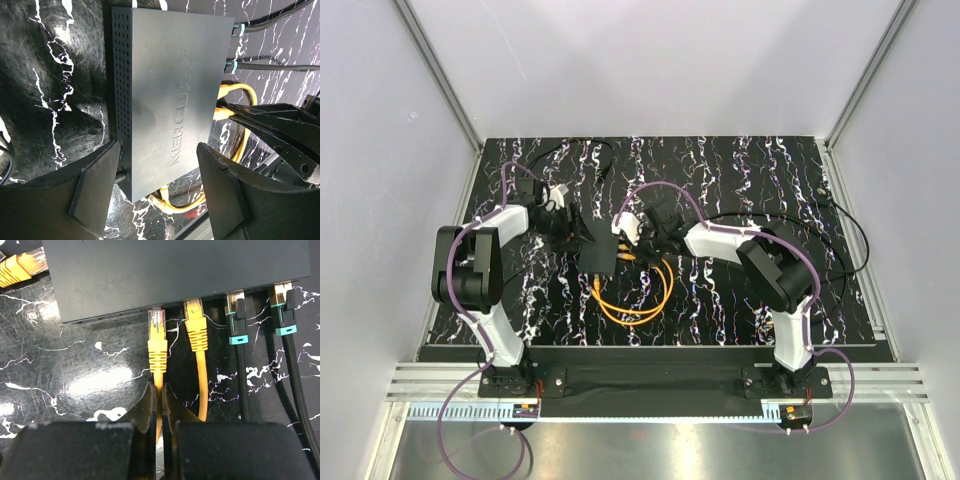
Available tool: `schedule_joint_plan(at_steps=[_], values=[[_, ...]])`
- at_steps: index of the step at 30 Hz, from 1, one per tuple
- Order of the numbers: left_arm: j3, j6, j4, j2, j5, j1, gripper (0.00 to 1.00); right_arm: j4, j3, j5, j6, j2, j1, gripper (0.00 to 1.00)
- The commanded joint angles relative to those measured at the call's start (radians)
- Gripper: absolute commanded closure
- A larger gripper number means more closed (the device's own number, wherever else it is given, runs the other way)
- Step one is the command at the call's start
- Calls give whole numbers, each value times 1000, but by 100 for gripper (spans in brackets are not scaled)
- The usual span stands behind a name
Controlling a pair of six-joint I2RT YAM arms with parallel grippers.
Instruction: Insert the plug into the switch port
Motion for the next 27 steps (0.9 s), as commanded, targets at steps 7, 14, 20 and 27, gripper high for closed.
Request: schedule_joint_plan(at_steps=[7,14,20,27], values=[[39,18,-1,2,17,-3,32,120,-47,-62,-7,-92,14,100],[41,18,-2,10,20,-8,32,161,-48,-65,-14,-81,16,100],[53,26,-5,25,30,-14,33,153,-10,-82,-13,-23,16,100],[73,30,-14,62,57,-26,41,143,31,-70,-16,19,32,100]])
